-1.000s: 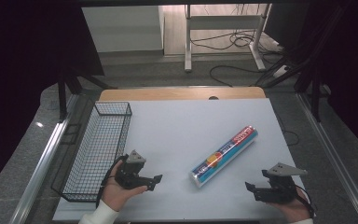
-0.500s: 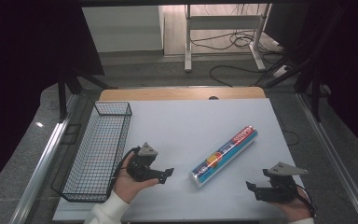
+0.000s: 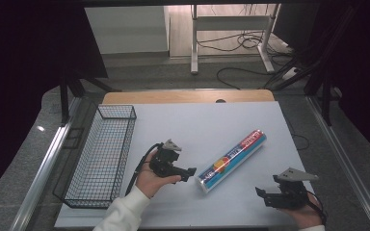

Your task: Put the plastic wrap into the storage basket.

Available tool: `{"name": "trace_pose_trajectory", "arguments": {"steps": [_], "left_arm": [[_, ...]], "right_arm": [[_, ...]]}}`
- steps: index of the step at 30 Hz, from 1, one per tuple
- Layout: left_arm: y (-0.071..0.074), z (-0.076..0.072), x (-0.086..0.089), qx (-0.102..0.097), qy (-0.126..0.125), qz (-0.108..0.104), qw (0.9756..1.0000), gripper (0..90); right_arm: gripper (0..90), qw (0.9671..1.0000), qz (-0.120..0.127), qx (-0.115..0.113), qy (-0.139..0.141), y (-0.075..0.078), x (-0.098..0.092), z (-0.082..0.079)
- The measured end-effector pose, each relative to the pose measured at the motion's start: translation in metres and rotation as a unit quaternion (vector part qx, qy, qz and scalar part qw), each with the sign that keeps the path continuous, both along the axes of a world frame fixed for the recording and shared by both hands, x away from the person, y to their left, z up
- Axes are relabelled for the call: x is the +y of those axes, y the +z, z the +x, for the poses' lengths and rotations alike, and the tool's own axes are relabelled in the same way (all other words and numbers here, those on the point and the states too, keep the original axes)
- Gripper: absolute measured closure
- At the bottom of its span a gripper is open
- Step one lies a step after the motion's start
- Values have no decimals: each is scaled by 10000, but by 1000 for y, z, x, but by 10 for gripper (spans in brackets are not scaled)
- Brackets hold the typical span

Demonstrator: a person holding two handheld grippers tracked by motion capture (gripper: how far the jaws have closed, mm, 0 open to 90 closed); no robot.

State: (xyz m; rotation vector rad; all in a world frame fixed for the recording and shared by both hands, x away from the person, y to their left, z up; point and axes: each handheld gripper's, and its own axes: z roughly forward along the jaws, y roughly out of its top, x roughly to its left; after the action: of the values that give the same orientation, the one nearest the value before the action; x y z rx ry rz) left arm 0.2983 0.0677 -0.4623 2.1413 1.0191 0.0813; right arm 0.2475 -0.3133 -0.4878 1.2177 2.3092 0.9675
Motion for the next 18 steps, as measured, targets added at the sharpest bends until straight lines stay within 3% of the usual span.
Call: {"name": "trace_pose_trajectory", "arguments": {"steps": [9,18], "left_arm": [[6,6,-35,-121,-239,69,9996,156],[14,29,-74,0,-471,177,9987,162]], "right_arm": [[192,10000,-35,-7,-34,0,-1,0],[192,9999,-116,27,-101,-2,-4,2]]}}
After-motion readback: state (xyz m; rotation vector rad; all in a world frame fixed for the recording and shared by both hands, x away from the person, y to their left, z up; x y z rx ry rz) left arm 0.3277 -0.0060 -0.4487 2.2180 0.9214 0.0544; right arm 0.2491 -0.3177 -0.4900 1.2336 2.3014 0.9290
